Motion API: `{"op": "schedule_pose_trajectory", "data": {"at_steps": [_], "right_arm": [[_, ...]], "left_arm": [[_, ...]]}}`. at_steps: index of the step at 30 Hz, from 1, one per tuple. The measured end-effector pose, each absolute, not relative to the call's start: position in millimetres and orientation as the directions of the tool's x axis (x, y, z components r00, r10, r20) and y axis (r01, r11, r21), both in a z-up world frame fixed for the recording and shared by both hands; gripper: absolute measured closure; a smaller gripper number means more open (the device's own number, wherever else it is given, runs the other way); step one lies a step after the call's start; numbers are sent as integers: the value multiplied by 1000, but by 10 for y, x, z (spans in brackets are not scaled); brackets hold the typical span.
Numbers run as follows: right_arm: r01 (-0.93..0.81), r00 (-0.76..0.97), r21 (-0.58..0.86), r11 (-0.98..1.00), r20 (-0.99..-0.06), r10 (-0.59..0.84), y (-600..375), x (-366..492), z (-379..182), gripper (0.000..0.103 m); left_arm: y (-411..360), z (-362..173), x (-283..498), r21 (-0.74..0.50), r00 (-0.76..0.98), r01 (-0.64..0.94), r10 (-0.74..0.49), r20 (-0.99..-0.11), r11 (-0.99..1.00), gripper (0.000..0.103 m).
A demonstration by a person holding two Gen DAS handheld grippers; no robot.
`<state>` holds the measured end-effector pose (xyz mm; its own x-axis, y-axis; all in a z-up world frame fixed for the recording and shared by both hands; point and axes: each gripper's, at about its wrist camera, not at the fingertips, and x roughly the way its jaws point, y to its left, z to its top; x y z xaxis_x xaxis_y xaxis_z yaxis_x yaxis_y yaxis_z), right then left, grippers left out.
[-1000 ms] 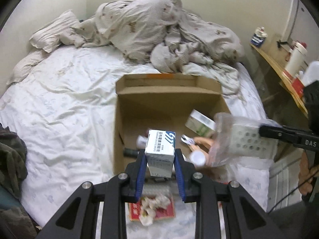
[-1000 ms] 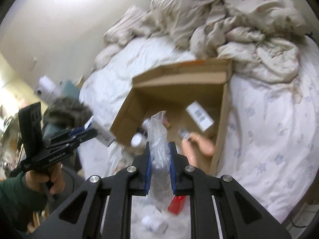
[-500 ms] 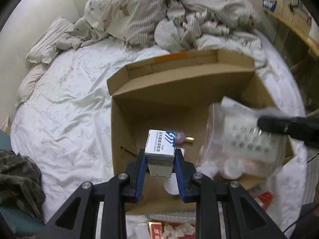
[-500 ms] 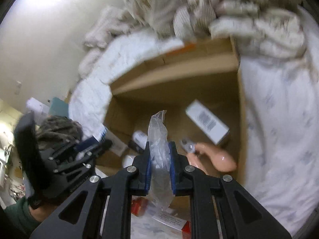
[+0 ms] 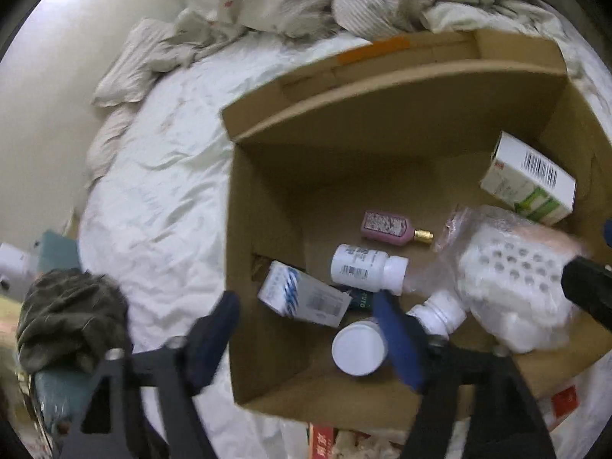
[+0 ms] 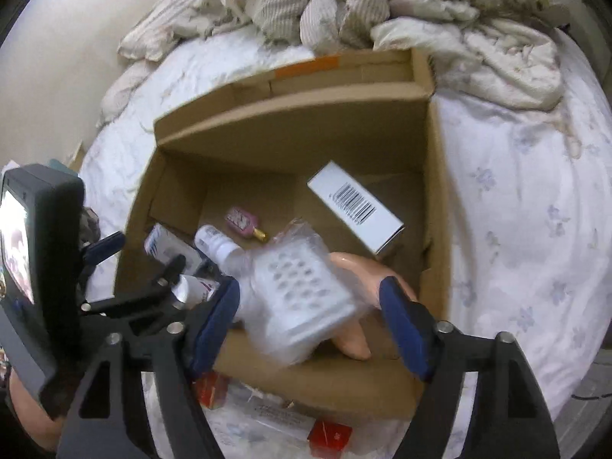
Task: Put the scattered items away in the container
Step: 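Carry both items over the cardboard box and open both tools to drop them inside, then move the open right tool toward the white pill bottle on the sheet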
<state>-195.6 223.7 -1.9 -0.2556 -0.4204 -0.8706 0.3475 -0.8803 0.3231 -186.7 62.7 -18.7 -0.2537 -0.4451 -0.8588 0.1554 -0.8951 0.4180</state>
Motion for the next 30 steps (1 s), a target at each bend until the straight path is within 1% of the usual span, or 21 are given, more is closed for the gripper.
{"op": "schedule_pose_trajectory", "data": {"at_steps": [2,4,8,10,19,23,27,30], "right_arm": [[348,-272,324,-880,-863,-425,2309,-1918,79,24],[347,-277,336,-876,-856,-437,2367,-1877,138,24],[361,-271,354,-863,-845,-460,2405,-1783,228,24],[382,-280,343,-858,-842,-461,2383,-1721,290,24],[396,-302,348,-850,-825,-478,2436,-1616,426,24],[419,-320,323,-849,-822,-471,2443,-1526,508,24],[435,-328,328,-838,-809,-487,2460,-1433,576,24],[462,-333,298,-835,-815,-475,2427,-1369,584,24]], "left_arm": [[697,-122,-1840,429,-218,196,-466,-858,-882,23],[775,-62,-1799,413,-202,225,-456,-867,-883,23],[935,-17,-1766,449,-199,211,-487,-850,-868,23],[992,25,-1726,443,-205,231,-488,-848,-866,23],[917,210,-1635,433,-205,296,-499,-842,-851,23],[909,272,-1544,434,-213,310,-507,-836,-846,23],[893,277,-1440,437,-203,323,-512,-834,-839,23],[871,268,-1399,439,-199,332,-517,-833,-835,23]]}}
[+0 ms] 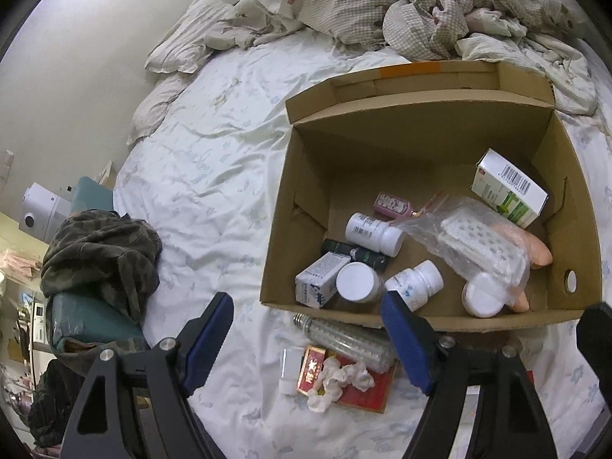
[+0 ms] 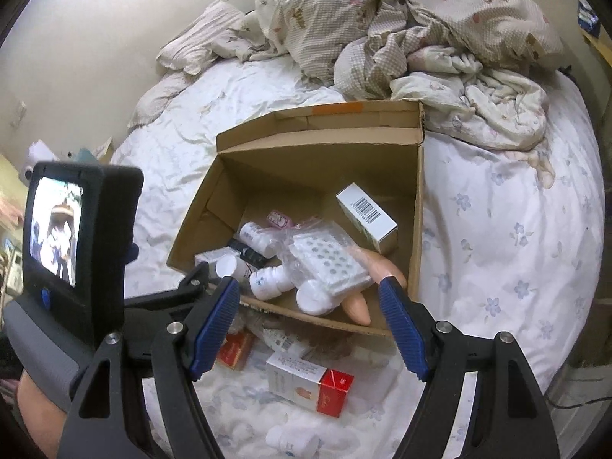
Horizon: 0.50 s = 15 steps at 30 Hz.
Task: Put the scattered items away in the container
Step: 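Move the open right tool toward the white pill bottle on the sheet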
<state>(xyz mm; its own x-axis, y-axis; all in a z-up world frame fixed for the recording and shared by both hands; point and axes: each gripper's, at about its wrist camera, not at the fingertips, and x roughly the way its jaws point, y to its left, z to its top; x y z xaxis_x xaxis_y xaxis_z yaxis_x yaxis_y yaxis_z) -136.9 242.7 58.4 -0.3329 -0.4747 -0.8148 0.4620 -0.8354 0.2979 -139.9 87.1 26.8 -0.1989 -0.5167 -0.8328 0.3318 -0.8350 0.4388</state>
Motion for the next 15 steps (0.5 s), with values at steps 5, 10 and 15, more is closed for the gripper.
{"op": "schedule_pose_trajectory", "data": {"at_steps": [5,10,15], "right_arm": [[472,-334,280,-836,-821,-463,2428,-1333,564,24],[470,-335,283,-836,-819,-466,2460,-1324,573,24],[476,-335,276,-835,-821,-462,2470,-1295,558,24]], "left_arm": [[810,257,-1340,444,-187,346,-524,-831,-827,23],[765,269,-1267,433,-185,358,-518,-835,-827,23],[784,258,-1232,424,-189,348,-506,-841,-836,23]]}}
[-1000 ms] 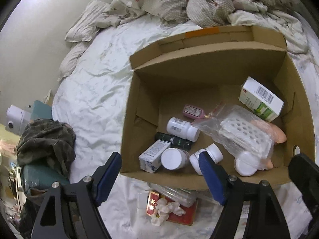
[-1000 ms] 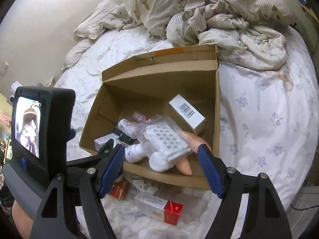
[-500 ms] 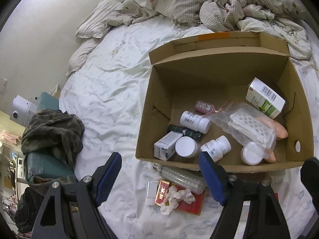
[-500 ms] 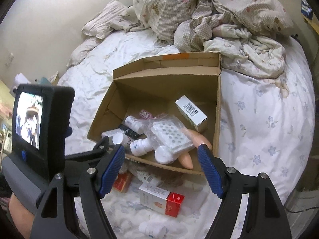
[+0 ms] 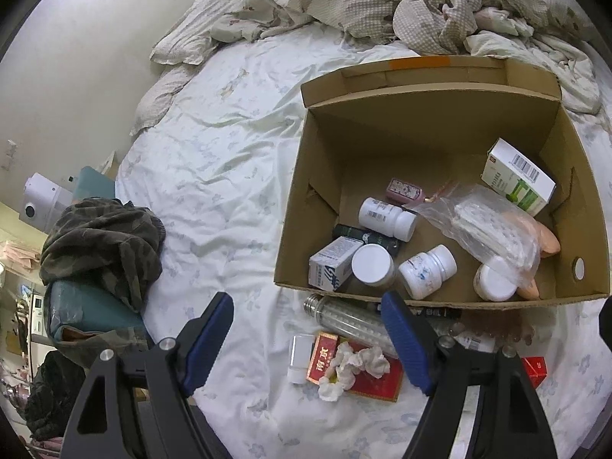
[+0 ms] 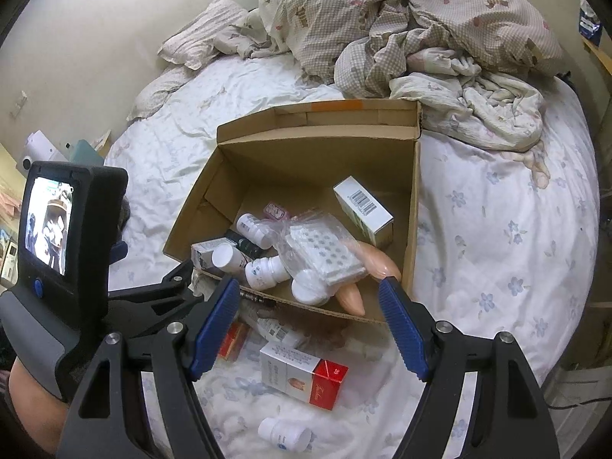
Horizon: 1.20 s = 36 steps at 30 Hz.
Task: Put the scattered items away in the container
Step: 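Move the open right tool toward the white pill bottle on the sheet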
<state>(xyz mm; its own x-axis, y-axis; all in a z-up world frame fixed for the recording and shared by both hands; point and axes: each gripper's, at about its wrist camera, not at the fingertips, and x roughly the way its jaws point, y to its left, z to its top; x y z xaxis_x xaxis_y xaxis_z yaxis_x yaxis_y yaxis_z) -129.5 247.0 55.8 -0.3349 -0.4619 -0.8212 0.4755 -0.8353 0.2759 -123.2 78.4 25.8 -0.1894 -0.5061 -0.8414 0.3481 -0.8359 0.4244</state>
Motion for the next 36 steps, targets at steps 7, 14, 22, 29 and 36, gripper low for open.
{"op": "schedule_pose_trajectory", "data": {"at_steps": [7,14,22,29,36], "right_arm": [[456,-337,266,-849,-832,-441,2565,-1312,482,24],[468,-334,272,-841,-826,-454,2668,-1207,507,24],[504,-299,244,-829,-851,-432,2706,-991,387,24],[556,-254,207,-805,-880,-402,2633,-803,224,24],[672,-128,182,-718,-926,-354,2413,-546,-53,23]], "left_arm": [[838,221,-1212,400,-209,324,-477,-853,-857,23],[868,213,-1118,357,-251,310,-438,-863,-881,23],[935,161,-847,361,-279,246,-422,-863,-900,23],[847,102,-614,346,-270,237,-404,-874,-908,23],[691,1,-492,324,-250,261,-388,-887,-909,23]]}}
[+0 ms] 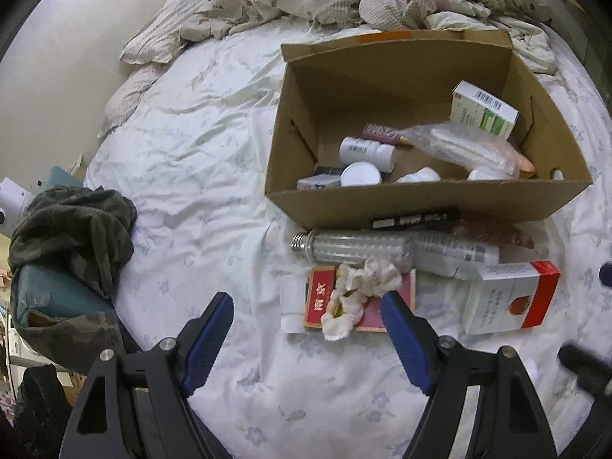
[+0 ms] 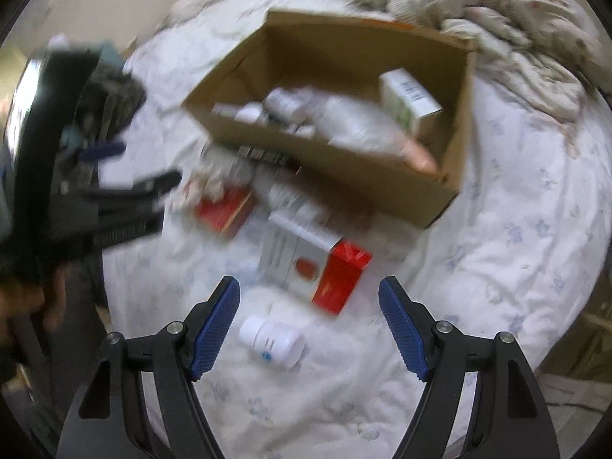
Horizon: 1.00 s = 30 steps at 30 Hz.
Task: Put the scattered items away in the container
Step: 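Move the open right tool toward the white pill bottle on the sheet, then close the right tool around the white pill bottle with the blue logo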
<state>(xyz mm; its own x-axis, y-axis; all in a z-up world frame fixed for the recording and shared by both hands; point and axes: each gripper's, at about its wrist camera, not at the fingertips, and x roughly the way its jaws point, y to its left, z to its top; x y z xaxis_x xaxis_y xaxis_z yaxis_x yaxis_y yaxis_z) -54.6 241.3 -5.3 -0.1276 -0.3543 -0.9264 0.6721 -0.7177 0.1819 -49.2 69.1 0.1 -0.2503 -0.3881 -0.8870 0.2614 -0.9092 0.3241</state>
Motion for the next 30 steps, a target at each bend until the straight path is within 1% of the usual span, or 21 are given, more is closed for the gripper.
{"op": "schedule_pose_trajectory", "data": {"at_steps": [8,14,16,24,27,30], "right_arm": [[786,-74,72,-614,-975,-210,2133,-215,-512,22],[810,-56,45,-585,-987,-152,2029,-189,-787,21],[802,-42,60,-594,-987,-156,2036,-235,-836,19],[770,-13,107,-629,-983,-183,2139,-434,-807,19],[736,24,162,-657,-976,-214,2261,-558,-759,19],[676,66,251,-693,-957,-282,2421,-719,-677,19]], "left_arm": [[515,-97,-477,311,-228,281,-378,-897,-908,23],[389,-152,-464,285,-223,295,-356,-908,-912,23],[359,-170,-437,265,-227,299,-339,-913,-917,23],[401,-197,-356,221,-269,255,-288,-919,-941,23],[415,-156,-339,195,-293,237,-261,-920,-952,23],[390,-110,-305,158,-317,232,-228,-921,-960,23]]}}
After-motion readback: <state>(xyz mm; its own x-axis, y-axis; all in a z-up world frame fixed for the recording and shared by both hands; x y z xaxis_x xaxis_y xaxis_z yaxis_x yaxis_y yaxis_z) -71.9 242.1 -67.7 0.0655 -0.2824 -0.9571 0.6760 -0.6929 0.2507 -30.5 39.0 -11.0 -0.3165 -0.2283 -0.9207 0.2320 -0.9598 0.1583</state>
